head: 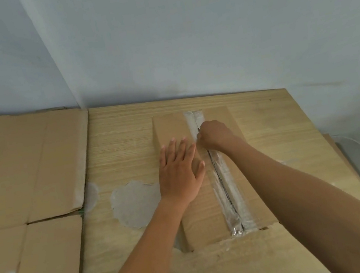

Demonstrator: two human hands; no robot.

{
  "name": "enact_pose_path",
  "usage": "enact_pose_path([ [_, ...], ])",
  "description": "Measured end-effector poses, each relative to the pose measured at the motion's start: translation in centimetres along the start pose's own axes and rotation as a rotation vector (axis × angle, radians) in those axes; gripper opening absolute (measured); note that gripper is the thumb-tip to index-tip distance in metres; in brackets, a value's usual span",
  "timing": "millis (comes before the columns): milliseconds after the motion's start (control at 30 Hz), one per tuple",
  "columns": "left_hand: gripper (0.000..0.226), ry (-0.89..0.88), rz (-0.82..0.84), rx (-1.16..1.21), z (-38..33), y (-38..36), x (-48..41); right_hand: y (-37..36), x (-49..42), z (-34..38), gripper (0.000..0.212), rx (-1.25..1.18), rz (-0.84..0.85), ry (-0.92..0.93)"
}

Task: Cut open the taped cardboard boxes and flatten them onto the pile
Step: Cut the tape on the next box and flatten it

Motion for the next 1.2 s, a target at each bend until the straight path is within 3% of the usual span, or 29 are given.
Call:
enact_pose_path([
  [433,0.056,0.012,0.04,0.017,-0.1,0.5,0.0,-1.4,6.8,-3.2,0.033,0.249,0.159,-0.012],
  [567,0.057,0.023,0.059,-0.01,-0.3,0.6,0.0,-2.2,11.0,-4.6,0.018,0.296,0.252,-0.013],
  [667,0.056,0.034,0.059,0.01,-0.2,0.7,0.0,-3.2,14.0,-6.1,0.02,0.304,0.301,-0.021],
  [833,0.056,0.011,0.065,0.026,-0.2,0.6,0.0,-4.4,18.0,-8.4,0.04,0.215,0.264,-0.055],
  [1033,0.055,0.036,0.104,-0.013,-0.3,0.6,-0.2,-5.1,21.7,-10.0,0.031,0.124,0.224,-0.088],
  [1133,0.055,0.024,0.082,0.0,-0.2,0.6,0.0,-5.8,23.2,-10.9,0.033,0.194,0.271,-0.061],
  [1200,0.054,0.006,0.054,0.027,0.1,0.6,0.0,-6.4,23.6,-11.7,0.029,0.16,0.162,-0.071],
])
Point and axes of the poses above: each hand's wrist, its own x-axis away from the middle knuckle, its own y-axis out of the back of the hand, z = x × y, the point moved 3 cm from there along -x, towards the middle knuckle, and after that the axes turned 9 degrees about -y, right-handed, at the moved point
